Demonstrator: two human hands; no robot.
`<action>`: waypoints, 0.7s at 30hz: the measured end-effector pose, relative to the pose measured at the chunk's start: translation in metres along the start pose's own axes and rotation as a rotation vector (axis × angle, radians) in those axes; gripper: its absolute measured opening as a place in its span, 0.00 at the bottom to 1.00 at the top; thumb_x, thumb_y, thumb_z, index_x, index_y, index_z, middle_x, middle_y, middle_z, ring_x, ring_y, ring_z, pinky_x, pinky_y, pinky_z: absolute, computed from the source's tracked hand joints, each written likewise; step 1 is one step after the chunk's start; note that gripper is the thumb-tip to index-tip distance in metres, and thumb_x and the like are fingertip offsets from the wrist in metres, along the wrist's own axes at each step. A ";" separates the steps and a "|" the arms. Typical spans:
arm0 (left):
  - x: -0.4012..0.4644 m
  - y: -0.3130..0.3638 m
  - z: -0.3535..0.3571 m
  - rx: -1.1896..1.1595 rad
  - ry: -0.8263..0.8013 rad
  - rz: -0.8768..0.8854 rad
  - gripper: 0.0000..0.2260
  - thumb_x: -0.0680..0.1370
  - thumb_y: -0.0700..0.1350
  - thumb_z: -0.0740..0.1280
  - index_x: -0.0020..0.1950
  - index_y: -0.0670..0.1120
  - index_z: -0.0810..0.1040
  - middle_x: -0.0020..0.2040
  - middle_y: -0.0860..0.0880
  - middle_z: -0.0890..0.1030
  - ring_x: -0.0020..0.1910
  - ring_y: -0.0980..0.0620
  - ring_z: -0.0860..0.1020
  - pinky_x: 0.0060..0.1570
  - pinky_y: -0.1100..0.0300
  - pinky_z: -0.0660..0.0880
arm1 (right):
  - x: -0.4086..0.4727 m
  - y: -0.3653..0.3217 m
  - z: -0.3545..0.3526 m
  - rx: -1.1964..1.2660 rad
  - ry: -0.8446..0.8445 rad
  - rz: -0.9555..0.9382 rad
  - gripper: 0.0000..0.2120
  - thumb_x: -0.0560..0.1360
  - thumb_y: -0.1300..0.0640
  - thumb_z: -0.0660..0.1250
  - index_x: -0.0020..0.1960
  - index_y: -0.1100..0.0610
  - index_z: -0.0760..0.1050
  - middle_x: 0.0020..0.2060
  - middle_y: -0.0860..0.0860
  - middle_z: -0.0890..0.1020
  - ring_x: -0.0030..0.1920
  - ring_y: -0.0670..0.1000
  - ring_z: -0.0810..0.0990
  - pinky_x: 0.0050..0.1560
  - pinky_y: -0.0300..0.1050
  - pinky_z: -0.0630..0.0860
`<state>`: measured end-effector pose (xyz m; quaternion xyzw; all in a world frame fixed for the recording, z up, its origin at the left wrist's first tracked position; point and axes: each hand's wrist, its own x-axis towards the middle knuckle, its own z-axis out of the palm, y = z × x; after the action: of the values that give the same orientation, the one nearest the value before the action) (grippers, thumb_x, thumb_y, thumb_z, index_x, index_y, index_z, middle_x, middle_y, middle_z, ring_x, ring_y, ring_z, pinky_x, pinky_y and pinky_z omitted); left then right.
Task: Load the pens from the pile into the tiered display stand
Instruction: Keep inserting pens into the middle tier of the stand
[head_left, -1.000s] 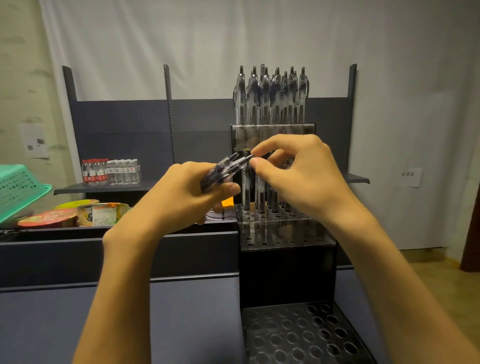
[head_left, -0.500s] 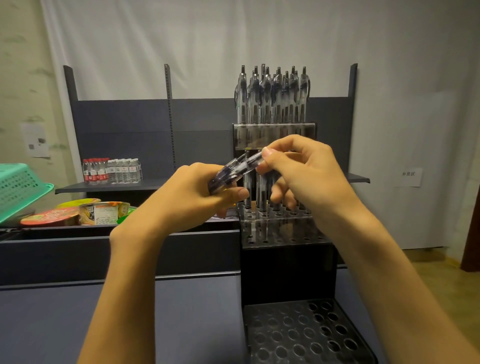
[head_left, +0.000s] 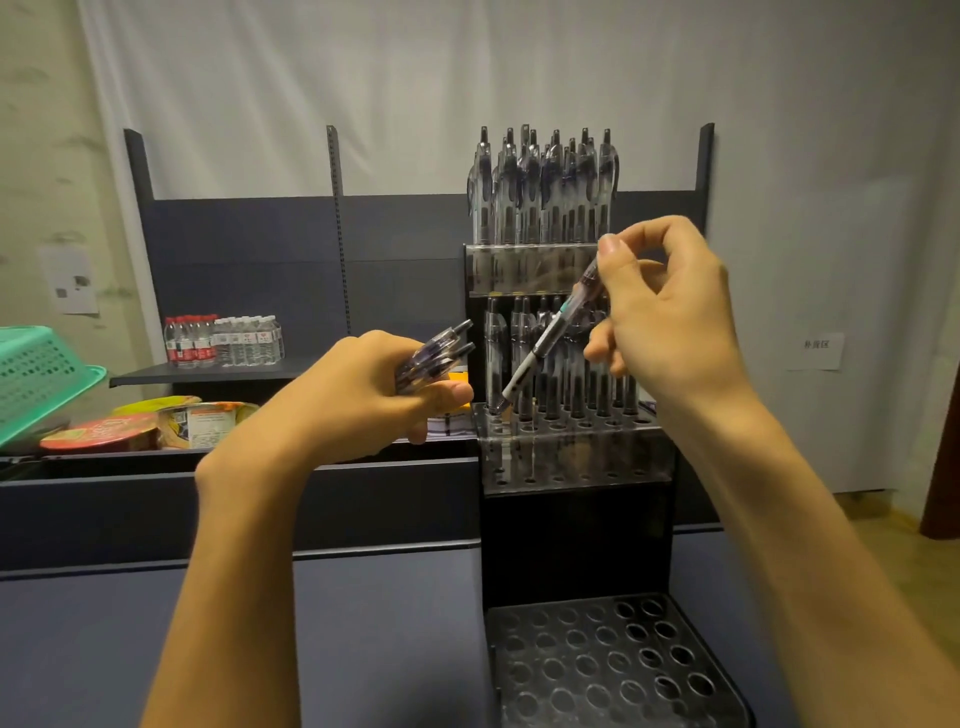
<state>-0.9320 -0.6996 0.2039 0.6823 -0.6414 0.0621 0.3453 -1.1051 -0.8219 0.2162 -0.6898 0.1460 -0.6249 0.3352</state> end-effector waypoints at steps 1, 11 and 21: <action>0.000 0.000 0.000 0.004 0.000 0.004 0.16 0.70 0.60 0.62 0.40 0.47 0.76 0.25 0.61 0.76 0.26 0.63 0.75 0.26 0.73 0.68 | 0.001 -0.001 0.000 -0.011 0.000 -0.022 0.06 0.82 0.53 0.60 0.51 0.55 0.68 0.41 0.55 0.79 0.22 0.46 0.77 0.22 0.34 0.70; 0.001 -0.001 0.002 0.004 -0.024 0.021 0.14 0.71 0.59 0.62 0.38 0.49 0.75 0.26 0.61 0.77 0.26 0.63 0.75 0.26 0.73 0.68 | 0.003 -0.007 0.012 -0.098 -0.169 -0.074 0.05 0.80 0.53 0.64 0.49 0.54 0.73 0.33 0.51 0.80 0.22 0.46 0.77 0.24 0.38 0.73; 0.003 -0.004 0.002 0.002 -0.030 0.027 0.14 0.70 0.60 0.62 0.39 0.50 0.76 0.29 0.59 0.80 0.28 0.63 0.76 0.28 0.73 0.69 | 0.008 -0.014 0.027 -0.361 -0.091 -0.265 0.08 0.76 0.50 0.69 0.54 0.50 0.77 0.34 0.46 0.82 0.35 0.46 0.81 0.39 0.51 0.82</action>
<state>-0.9289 -0.7037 0.2027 0.6748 -0.6555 0.0569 0.3342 -1.0804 -0.8094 0.2313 -0.7792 0.1483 -0.5954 0.1278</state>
